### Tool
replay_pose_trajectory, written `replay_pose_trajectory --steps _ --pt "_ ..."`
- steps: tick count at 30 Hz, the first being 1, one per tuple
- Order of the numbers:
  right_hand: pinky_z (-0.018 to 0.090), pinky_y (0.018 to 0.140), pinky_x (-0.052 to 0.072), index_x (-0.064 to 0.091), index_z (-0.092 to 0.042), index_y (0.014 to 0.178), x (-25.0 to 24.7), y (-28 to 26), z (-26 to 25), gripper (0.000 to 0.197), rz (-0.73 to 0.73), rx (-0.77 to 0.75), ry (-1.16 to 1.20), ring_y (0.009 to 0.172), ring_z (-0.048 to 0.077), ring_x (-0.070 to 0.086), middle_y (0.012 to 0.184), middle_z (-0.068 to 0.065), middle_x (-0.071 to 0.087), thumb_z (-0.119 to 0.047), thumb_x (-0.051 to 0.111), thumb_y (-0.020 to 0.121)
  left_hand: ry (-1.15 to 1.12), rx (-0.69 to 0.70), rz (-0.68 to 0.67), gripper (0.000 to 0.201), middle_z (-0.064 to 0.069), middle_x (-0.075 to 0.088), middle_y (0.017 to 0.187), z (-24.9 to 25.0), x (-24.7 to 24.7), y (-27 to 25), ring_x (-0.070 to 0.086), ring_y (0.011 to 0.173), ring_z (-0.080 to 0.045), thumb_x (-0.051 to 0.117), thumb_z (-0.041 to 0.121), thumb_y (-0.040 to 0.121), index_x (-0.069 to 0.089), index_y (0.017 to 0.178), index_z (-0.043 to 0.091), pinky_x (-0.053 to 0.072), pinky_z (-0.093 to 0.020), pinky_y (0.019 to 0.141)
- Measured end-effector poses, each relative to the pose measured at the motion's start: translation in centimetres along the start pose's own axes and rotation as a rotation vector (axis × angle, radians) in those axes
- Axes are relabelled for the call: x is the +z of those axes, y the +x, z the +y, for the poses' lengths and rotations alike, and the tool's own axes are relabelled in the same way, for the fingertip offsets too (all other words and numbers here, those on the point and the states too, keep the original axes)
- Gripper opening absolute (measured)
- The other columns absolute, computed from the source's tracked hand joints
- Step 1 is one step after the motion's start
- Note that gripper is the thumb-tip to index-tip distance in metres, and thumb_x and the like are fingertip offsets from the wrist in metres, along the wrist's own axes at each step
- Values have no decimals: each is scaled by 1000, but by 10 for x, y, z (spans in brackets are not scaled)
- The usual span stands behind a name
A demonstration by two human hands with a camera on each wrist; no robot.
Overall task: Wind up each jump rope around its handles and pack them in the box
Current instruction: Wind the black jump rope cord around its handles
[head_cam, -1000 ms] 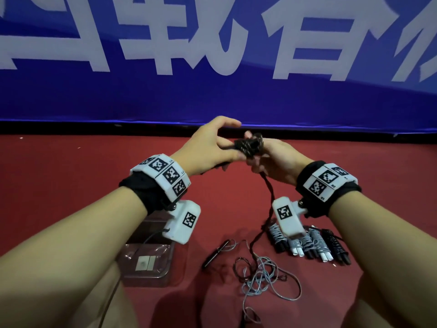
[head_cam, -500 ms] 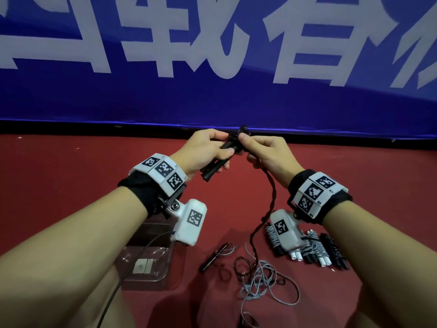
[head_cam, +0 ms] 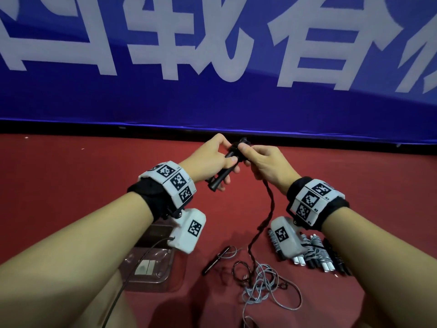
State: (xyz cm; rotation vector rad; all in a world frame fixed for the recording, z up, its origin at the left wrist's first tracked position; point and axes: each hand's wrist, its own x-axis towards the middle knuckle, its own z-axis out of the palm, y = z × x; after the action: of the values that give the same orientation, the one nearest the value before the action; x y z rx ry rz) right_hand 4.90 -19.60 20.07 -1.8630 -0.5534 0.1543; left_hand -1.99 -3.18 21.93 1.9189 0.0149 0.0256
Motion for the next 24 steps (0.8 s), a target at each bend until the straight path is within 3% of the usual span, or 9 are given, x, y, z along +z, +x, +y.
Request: replay_pose_trajectory --steps 4,8,10,13,15,17,18,20,24 --pt "25 45 31 59 -6 78 4 1 -7 44 80 -12 92 45 12 35 56 -1 45 -45 60 99 36 62 116 20 0 72 77 -2 0 9 57 53 -19 58 9 101 47 117 15 49 -37 53" --pt "23 46 35 68 -9 96 10 -6 -7 50 9 78 127 46 12 41 66 3 56 -52 45 104 52 92 240 18 1 72 79 -5 -9 16 56 54 -20 59 7 99 49 113 14 47 -31 50" --pt "24 47 34 70 -9 104 11 -11 -2 40 -61 86 17 44 11 40 64 2 54 -40 45 107 40 78 302 17 -3 74 83 -9 -18 18 56 53 -19 60 7 99 50 110 14 47 -29 47" --pt "21 55 38 73 -17 98 12 -17 -2 34 -88 -13 -342 47 4 47 60 -5 57 -34 45 107 113 70 376 19 3 76 82 -18 -24 22 59 55 -18 64 13 96 54 112 16 51 -33 51" --pt "23 59 38 69 -18 89 17 -19 -7 33 -107 -75 -479 57 6 52 62 -6 58 -37 48 105 309 92 409 22 12 76 87 -20 -21 23 66 71 -18 66 23 94 55 113 25 56 -40 70" --pt "31 61 35 59 -20 77 19 -18 -10 30 -102 -135 -577 65 15 52 65 -5 56 -36 55 101 565 107 412 26 13 74 102 -18 -18 21 66 98 -20 64 32 95 53 118 30 48 -42 88" --pt "34 63 34 56 -19 75 18 -18 -10 29 -93 -180 -648 68 21 54 65 -4 55 -34 57 99 660 119 398 28 12 73 108 -17 -17 20 65 105 -22 63 33 96 52 121 31 44 -41 89" --pt "35 65 39 58 -19 78 13 -17 -10 24 -96 -289 -861 81 31 60 74 0 57 -34 59 97 801 132 332 31 6 71 113 -12 -14 17 64 109 -26 62 34 97 50 125 30 39 -38 85" --pt "34 66 40 69 -24 100 2 -22 -22 20 -34 -440 -1086 94 28 64 100 -1 66 -40 72 89 1064 161 192 33 -5 70 114 -10 -1 12 64 109 -32 58 35 100 47 129 25 40 -39 83"
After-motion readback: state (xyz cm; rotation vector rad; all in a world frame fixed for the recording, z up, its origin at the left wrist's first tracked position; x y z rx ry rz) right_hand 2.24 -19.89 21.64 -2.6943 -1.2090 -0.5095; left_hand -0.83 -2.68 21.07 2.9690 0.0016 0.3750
